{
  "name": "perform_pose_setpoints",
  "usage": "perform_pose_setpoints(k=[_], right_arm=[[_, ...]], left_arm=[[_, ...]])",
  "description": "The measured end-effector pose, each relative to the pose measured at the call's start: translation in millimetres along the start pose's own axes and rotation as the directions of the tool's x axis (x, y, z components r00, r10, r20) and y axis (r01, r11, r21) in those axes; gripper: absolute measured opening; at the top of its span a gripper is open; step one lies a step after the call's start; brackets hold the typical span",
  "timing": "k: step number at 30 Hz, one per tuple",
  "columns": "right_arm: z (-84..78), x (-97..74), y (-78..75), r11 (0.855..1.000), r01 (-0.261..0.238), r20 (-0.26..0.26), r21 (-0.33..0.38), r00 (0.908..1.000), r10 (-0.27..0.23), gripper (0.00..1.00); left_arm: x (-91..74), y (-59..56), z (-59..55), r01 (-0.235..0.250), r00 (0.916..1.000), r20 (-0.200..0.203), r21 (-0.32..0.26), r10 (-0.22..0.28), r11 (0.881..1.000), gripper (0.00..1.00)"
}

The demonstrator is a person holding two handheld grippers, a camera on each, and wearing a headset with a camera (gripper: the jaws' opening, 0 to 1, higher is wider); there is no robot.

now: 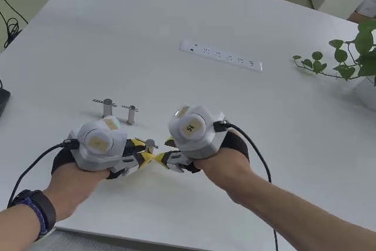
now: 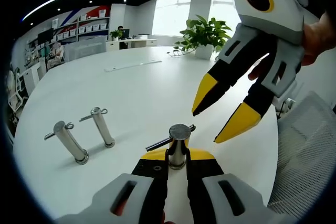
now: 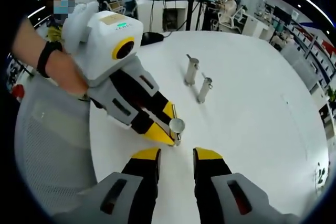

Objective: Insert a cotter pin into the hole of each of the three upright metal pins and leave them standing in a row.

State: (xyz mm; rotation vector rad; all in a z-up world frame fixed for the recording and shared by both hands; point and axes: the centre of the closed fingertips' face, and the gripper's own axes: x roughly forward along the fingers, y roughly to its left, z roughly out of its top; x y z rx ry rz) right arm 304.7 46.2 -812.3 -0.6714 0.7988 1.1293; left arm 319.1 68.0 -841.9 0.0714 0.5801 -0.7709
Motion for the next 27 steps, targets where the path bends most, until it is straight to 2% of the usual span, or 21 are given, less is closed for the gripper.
perform_pose_setpoints(k=[10, 13, 21, 27], right_arm=[[2.9, -14.3, -0.4, 0.997, 0.013, 0.116, 0.074, 0.9930, -0.021, 0.33], [3.5, -16.1, 1.0, 0.991, -0.008, 0.154, 0.132, 0.9881, -0.012, 0.38], [-2.7, -25.7, -3.5, 0.983, 0.006, 0.201, 0.185, 0.9785, -0.044, 0.39], [-18.3, -34.4, -6.8, 0.972, 0.024, 0.205, 0.232, 0.9761, -0.073, 0.39]], left_arm=[[0.1, 0.7, 0.0, -0.010, 0.9999, -0.003, -0.003, 0.010, 1.000, 0.10], [-0.2, 1.2, 0.5, -0.017, 0.9999, -0.003, -0.011, 0.017, 1.000, 0.10], [-0.8, -0.1, 1.8, -0.021, 0.9998, -0.005, -0.014, 0.021, 1.000, 0.10], [0.6, 0.6, 4.9, -0.027, 0.9996, -0.003, -0.024, 0.027, 0.999, 0.10]])
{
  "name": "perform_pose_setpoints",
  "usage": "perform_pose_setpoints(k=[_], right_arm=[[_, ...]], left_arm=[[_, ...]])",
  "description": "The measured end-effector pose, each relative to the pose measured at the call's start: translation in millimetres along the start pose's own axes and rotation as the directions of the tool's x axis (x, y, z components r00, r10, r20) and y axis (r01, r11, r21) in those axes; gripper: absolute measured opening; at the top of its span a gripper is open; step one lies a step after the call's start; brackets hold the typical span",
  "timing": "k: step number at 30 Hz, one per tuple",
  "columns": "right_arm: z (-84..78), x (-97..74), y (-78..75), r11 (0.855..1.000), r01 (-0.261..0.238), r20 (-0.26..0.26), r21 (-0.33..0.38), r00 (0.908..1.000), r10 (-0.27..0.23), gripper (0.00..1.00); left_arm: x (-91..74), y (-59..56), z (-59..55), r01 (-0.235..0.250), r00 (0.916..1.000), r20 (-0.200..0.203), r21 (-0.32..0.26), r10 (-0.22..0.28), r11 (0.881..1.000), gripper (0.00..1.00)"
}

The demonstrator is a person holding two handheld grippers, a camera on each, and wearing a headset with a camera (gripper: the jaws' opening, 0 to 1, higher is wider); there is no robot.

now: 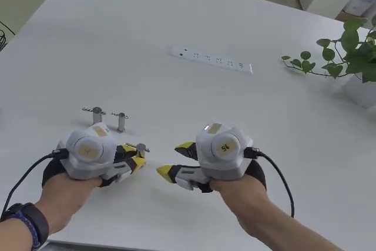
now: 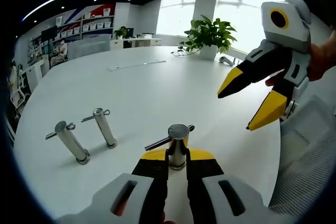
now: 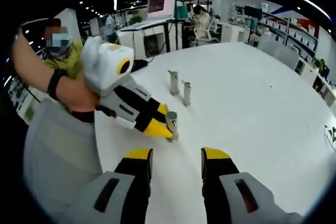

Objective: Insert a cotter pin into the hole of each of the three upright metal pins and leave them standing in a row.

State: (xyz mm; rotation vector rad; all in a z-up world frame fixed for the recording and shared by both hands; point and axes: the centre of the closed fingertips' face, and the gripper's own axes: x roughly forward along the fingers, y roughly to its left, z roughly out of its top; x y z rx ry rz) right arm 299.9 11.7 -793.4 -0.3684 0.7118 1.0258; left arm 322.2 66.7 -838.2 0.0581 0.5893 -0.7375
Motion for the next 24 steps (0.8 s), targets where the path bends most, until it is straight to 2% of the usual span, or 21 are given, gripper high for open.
perform_pose_setpoints(k=[8, 16, 24], right_arm=[[-15.7, -20.4, -6.5, 0.998, 0.025, 0.036, 0.063, 0.9989, -0.028, 0.42], [-24.1, -36.1, -11.8, 0.994, 0.043, 0.067, 0.100, 0.9965, -0.050, 0.44], [-35.7, -44.0, -11.5, 0.990, 0.052, 0.068, 0.132, 0.9958, -0.061, 0.44]], left_arm=[[4.7, 2.4, 4.9, -0.015, 0.9999, -0.001, -0.005, 0.015, 1.000, 0.10], [10.7, 4.2, 12.1, -0.029, 0.9996, 0.000, 0.001, 0.029, 1.000, 0.10], [16.7, 13.0, 30.8, -0.053, 0.9982, 0.028, 0.005, 0.052, 0.999, 0.10]])
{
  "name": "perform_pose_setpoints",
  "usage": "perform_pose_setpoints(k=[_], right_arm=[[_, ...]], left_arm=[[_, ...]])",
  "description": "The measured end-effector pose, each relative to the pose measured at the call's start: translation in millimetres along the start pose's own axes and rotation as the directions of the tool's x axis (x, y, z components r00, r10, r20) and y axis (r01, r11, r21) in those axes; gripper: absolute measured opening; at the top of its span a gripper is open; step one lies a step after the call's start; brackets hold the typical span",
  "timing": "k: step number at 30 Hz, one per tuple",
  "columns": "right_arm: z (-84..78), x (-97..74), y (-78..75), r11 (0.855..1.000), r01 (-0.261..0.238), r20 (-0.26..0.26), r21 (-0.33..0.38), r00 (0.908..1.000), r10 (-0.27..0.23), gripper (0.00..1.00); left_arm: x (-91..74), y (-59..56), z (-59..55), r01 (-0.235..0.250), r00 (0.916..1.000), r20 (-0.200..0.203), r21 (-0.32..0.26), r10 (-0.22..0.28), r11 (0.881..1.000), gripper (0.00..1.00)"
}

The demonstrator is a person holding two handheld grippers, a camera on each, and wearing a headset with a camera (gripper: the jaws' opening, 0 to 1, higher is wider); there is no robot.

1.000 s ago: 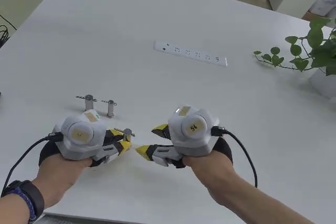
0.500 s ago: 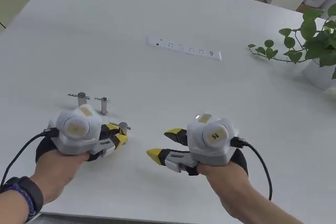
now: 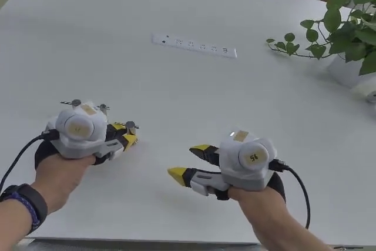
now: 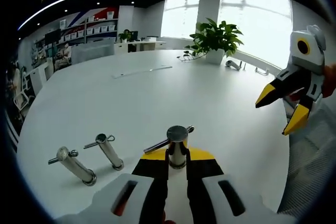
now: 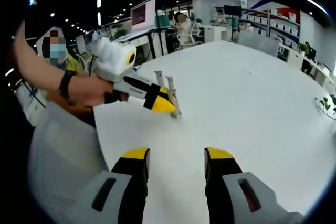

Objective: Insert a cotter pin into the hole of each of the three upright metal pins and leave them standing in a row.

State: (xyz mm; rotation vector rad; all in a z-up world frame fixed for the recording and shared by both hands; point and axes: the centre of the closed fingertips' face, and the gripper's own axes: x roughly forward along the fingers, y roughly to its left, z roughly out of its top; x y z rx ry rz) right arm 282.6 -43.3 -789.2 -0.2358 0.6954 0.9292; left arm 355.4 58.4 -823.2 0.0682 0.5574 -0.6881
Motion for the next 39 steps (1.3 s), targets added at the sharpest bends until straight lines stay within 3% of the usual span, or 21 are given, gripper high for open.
perform_pose_setpoints(k=[16, 39], right_arm=[[-15.1, -26.1, -13.4, 0.998, 0.041, 0.010, 0.057, 0.9991, -0.041, 0.44], [-17.4, -26.4, -16.8, 0.996, 0.044, 0.011, 0.078, 0.9989, -0.045, 0.43]], left_arm=[[19.0, 19.9, 11.4, -0.051, 0.9987, 0.001, -0.015, 0.051, 0.999, 0.10], [27.2, 31.8, 11.5, -0.107, 0.9943, -0.005, -0.014, 0.107, 0.994, 0.10]])
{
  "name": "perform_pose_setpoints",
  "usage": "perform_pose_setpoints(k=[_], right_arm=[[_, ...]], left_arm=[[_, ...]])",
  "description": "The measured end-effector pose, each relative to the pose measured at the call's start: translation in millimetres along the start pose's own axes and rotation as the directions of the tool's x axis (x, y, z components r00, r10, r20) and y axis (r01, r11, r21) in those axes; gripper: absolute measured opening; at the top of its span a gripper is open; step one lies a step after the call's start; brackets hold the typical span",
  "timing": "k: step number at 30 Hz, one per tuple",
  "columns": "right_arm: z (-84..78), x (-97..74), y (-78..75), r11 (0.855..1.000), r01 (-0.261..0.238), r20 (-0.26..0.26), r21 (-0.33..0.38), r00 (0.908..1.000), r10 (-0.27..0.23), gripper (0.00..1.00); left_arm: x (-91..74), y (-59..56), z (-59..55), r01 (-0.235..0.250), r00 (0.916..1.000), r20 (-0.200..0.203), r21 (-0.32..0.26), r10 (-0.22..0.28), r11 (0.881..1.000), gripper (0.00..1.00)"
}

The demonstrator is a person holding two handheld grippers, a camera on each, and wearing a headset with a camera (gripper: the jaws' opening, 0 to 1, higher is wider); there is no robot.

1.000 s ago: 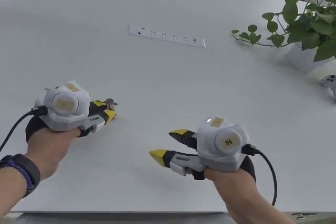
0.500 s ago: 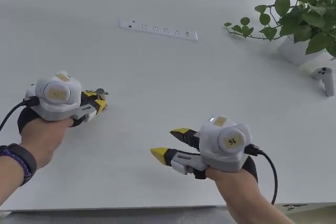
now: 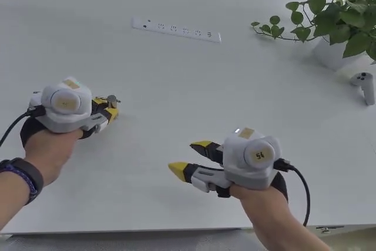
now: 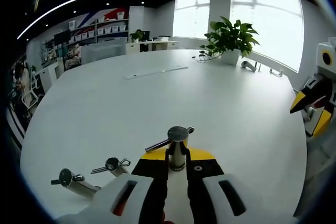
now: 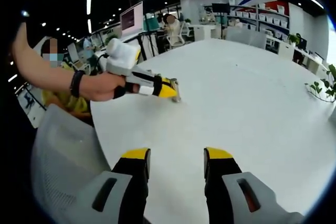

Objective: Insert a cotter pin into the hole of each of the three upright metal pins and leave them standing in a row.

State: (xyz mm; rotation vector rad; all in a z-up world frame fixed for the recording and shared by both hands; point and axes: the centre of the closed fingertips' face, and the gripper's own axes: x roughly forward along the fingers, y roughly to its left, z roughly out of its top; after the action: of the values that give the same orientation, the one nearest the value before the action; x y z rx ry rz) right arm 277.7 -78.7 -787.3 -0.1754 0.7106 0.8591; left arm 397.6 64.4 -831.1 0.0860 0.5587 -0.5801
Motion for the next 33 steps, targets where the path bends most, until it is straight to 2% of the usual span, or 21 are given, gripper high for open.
perform_pose_setpoints(k=[15, 17, 18, 33], right_arm=[[-0.5, -0.5, 2.8, 1.000, -0.007, 0.001, 0.001, 1.0000, 0.007, 0.43], [-0.6, -0.7, 3.1, 1.000, -0.008, 0.000, 0.001, 1.0000, 0.008, 0.43], [-0.1, -0.9, 3.3, 1.000, -0.008, 0.002, 0.002, 1.0000, 0.008, 0.43], [4.9, 3.2, 6.0, 1.000, -0.023, 0.018, 0.002, 0.9996, 0.023, 0.44]], left_arm=[[-0.3, -1.1, -1.9, -0.011, 0.9999, 0.003, -0.019, 0.011, 1.000, 0.11], [0.2, -0.9, -4.0, -0.012, 0.9999, -0.005, -0.024, 0.012, 1.000, 0.12], [0.5, -0.8, -8.2, -0.013, 0.9996, -0.024, -0.024, 0.012, 1.000, 0.12], [-9.8, -2.2, -19.2, -0.009, 0.9993, -0.038, -0.055, 0.006, 0.998, 0.16]])
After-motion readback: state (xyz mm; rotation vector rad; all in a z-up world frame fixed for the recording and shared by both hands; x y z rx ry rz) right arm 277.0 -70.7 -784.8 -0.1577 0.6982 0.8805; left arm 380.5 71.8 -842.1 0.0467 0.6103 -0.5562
